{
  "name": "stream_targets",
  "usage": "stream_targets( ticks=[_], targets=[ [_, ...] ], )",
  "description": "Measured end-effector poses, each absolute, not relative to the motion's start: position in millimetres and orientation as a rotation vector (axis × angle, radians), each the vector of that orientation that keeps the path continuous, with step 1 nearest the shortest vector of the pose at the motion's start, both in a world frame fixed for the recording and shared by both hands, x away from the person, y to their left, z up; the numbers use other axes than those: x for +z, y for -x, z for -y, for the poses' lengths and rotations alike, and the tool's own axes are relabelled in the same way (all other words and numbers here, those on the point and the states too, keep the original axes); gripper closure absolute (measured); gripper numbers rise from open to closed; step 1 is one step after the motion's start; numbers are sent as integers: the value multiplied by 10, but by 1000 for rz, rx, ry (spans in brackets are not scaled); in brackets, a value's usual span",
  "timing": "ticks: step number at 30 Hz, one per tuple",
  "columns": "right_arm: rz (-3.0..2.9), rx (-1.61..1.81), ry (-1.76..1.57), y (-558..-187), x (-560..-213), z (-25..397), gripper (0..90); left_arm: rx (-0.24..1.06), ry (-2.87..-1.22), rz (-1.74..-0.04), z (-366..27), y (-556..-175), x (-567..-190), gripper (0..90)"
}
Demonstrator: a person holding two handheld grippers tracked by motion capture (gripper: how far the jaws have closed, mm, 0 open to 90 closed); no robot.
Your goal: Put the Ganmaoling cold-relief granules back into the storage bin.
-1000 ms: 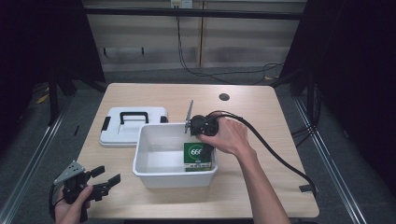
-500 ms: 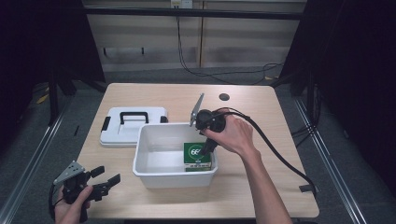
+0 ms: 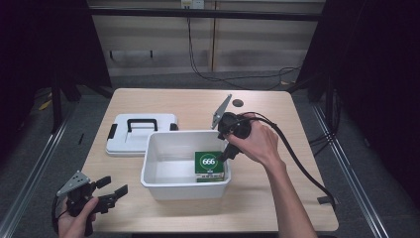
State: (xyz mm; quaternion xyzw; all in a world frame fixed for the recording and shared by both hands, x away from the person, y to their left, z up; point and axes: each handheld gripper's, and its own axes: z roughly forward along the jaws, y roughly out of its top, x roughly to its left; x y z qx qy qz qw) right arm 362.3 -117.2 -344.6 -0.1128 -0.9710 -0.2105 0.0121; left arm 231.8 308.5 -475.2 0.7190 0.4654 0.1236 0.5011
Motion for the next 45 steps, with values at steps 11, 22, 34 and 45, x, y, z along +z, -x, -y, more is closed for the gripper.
stream_targets(
  ticks=[11,22,34,45],
  targets=[
    [3032,-734,353,-3516,-3366,1330,186,300,-1739,-1126,-3087,-2318,-4752,174],
    [3009,-896,445,-3438,-3371,1640,198,303,-1740,-1129,-3090,-2317,-4752,173],
    [3013,-969,566,-3307,-3451,1955,190,307,-1739,-1134,-3082,-2319,-4751,174],
    [3012,-981,628,-3152,-3614,2147,190,311,-1738,-1134,-3079,-2325,-4750,174]
  ],
)
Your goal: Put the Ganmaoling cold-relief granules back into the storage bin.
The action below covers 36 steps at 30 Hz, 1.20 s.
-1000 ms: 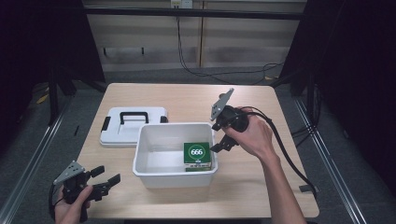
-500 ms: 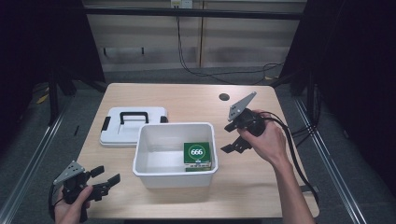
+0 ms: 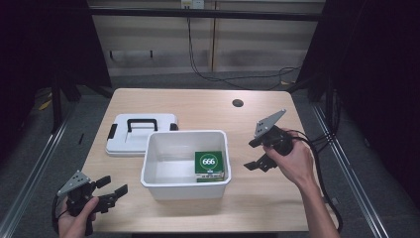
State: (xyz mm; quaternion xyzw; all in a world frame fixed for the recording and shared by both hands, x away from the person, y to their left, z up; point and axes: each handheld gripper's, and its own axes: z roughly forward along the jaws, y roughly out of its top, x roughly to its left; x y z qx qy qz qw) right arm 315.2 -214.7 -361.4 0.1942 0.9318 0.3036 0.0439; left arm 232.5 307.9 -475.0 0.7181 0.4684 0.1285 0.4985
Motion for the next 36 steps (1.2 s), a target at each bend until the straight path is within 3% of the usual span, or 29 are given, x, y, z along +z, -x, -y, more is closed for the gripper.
stream_targets(
  ticks=[36],
  targets=[
    [-2526,1151,-1039,-2778,-4395,2913,154,320,-1731,-1125,-3092,-2286,-4728,174]
  ],
)
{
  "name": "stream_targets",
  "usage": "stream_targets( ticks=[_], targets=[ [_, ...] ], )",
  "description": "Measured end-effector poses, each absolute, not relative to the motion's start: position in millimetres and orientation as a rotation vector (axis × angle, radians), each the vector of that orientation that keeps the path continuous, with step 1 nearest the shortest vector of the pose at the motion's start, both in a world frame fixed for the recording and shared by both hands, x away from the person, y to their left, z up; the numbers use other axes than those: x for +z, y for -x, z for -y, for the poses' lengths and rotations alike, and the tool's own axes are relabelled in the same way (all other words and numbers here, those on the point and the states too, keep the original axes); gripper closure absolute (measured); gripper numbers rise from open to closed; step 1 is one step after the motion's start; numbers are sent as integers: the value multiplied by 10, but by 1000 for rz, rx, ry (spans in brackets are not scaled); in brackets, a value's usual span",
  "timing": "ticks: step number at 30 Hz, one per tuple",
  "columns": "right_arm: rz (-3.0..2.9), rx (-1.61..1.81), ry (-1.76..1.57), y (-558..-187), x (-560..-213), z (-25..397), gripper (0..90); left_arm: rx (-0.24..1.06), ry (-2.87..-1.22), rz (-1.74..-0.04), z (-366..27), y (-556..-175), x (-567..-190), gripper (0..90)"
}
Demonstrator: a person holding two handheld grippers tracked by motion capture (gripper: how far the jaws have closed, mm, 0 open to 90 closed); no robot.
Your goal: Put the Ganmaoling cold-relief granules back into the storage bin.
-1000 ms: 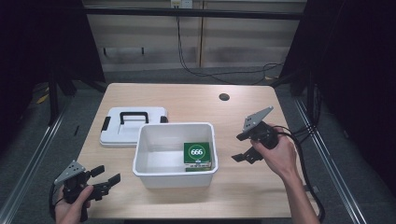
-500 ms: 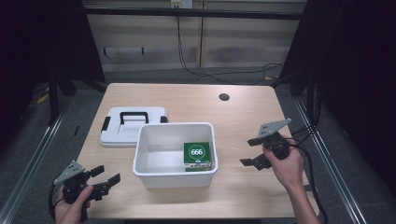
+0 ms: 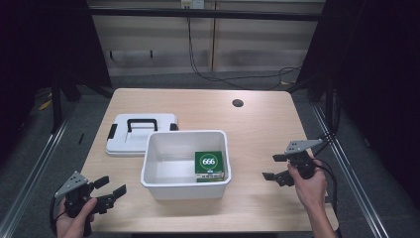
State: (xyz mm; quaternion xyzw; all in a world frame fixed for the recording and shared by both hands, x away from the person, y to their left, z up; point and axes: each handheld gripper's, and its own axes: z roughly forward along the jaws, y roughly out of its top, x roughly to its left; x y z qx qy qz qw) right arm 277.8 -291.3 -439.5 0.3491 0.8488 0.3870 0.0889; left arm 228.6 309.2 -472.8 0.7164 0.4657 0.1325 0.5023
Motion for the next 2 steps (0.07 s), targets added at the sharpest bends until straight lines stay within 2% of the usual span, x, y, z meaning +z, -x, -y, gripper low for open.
stream_targets(
  ticks=[2],
  targets=[
    [-2531,1151,-1051,-2790,-4424,2917,151,320,-1740,-1121,-3093,-2291,-4734,174]
  ],
)
